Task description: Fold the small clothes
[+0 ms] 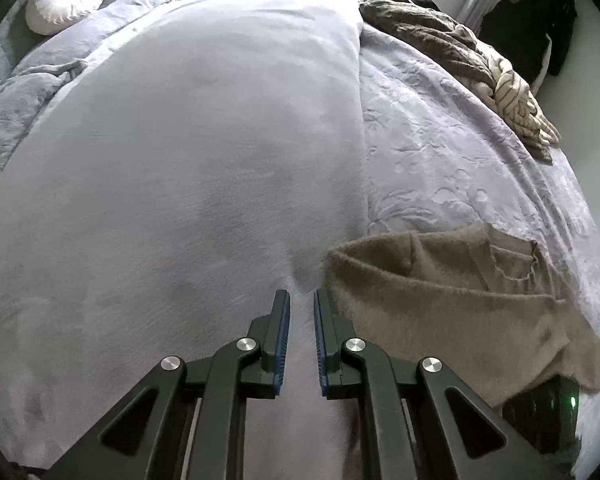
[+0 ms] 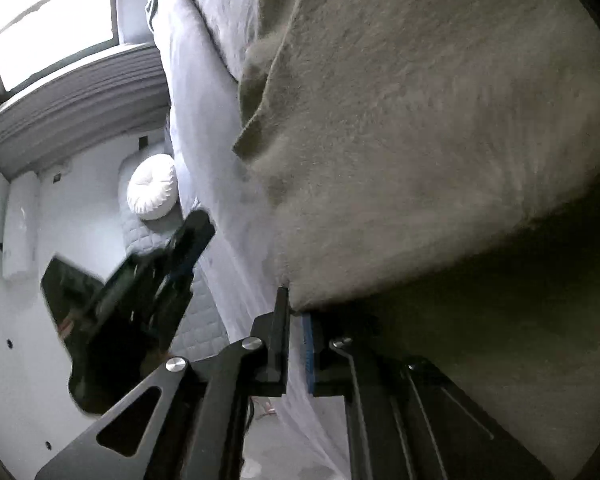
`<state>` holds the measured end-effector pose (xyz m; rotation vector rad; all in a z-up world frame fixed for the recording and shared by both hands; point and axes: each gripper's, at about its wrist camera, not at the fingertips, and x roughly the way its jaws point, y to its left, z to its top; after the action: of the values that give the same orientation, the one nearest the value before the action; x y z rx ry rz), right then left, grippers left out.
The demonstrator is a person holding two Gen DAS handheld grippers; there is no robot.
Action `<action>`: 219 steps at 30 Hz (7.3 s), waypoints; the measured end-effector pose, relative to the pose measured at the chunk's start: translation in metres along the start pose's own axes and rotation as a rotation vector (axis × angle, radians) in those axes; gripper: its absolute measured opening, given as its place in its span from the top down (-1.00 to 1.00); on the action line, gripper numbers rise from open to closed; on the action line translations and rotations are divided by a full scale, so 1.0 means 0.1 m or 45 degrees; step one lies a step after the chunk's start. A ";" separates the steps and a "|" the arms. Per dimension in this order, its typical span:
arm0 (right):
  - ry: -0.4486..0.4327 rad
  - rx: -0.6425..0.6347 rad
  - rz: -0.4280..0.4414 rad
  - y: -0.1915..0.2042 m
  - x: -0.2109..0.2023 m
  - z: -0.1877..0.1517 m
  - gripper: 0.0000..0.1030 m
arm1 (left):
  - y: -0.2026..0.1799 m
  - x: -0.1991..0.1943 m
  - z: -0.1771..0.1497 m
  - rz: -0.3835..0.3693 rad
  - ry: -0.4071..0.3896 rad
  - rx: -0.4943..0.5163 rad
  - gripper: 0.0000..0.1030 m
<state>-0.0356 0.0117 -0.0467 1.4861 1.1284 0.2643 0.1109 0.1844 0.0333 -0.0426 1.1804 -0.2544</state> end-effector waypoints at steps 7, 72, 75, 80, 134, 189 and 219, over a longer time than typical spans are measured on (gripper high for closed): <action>0.125 -0.053 -0.132 -0.04 0.29 0.00 0.83 | -0.09 0.01 -0.16 0.044 0.019 0.076 0.73; -0.982 0.069 -0.724 -0.97 -4.92 0.47 -0.55 | -2.69 0.31 -1.10 0.036 0.149 0.437 -0.98; -1.043 0.141 -0.675 -1.11 -5.16 0.48 -0.55 | -2.83 0.31 -1.15 0.040 0.152 0.469 -0.98; -1.118 0.201 -0.593 -1.26 -5.42 0.55 -0.55 | -3.03 0.33 -1.25 0.021 0.183 0.532 -0.98; -0.233 -0.641 -0.422 0.38 -2.28 1.22 0.75 | -1.84 0.36 -0.94 0.131 0.175 0.165 -0.98; -0.466 -0.184 -0.580 -0.50 -3.18 0.94 0.87 | -1.43 0.37 -0.74 -0.368 0.210 -0.040 0.83; -0.475 -0.216 -0.598 -0.65 -3.81 1.71 0.16 | -1.63 0.20 -0.90 -0.125 0.123 0.207 0.82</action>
<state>-0.1376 -0.3943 0.0109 1.0290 1.0820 -0.2300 0.0065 0.0312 0.0079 0.0546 1.2517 -0.4425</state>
